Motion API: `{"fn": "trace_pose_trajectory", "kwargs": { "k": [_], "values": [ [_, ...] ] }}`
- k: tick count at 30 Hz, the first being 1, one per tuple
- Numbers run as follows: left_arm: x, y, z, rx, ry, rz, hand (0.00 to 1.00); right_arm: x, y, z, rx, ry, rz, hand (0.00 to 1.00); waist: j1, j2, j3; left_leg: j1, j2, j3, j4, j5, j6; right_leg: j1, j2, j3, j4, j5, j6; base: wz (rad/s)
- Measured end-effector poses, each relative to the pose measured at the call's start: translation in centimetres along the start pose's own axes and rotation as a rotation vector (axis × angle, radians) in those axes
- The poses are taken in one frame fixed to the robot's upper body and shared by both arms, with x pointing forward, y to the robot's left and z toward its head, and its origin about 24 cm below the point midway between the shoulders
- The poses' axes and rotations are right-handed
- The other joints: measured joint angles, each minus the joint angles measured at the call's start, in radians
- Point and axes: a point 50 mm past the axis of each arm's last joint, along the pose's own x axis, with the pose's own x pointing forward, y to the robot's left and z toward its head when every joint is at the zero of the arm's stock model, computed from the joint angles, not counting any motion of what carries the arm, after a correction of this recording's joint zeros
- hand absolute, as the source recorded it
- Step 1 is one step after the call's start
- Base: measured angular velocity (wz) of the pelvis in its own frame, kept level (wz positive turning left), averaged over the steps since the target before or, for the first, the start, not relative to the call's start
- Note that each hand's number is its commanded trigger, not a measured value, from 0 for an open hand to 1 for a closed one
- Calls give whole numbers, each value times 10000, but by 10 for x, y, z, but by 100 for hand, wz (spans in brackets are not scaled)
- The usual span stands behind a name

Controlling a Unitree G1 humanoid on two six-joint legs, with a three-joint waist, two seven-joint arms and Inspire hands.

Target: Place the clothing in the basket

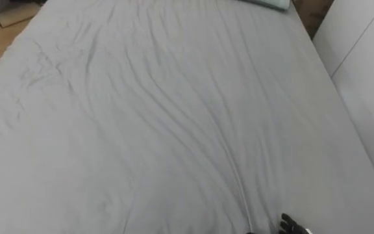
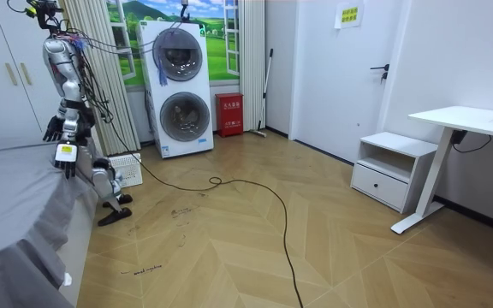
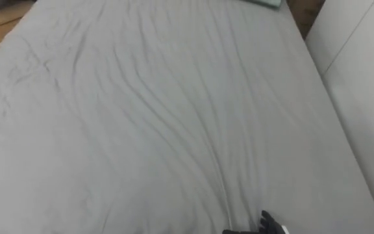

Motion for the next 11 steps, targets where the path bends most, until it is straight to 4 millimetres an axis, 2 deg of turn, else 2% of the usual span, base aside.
{"fn": "trace_pose_trajectory", "kwargs": {
  "k": [7, 11],
  "values": [
    [-2, -4, -8, -58, 235, -145, 0, -4, -13, -9, 587, 106, -422, 0, -22, 180, -40, 442, 7, 29, -229, -9, -2, 265, 19, 109, -21, -1, 3, -1],
    [-3, -4, -9, 392, 186, -94, 0, -5, -17, -9, 701, 81, -579, 0, -18, 205, -57, 526, 6, 126, -281, -10, -1, 277, 22, 235, -19, -15, 26, -8]
  ]
}}
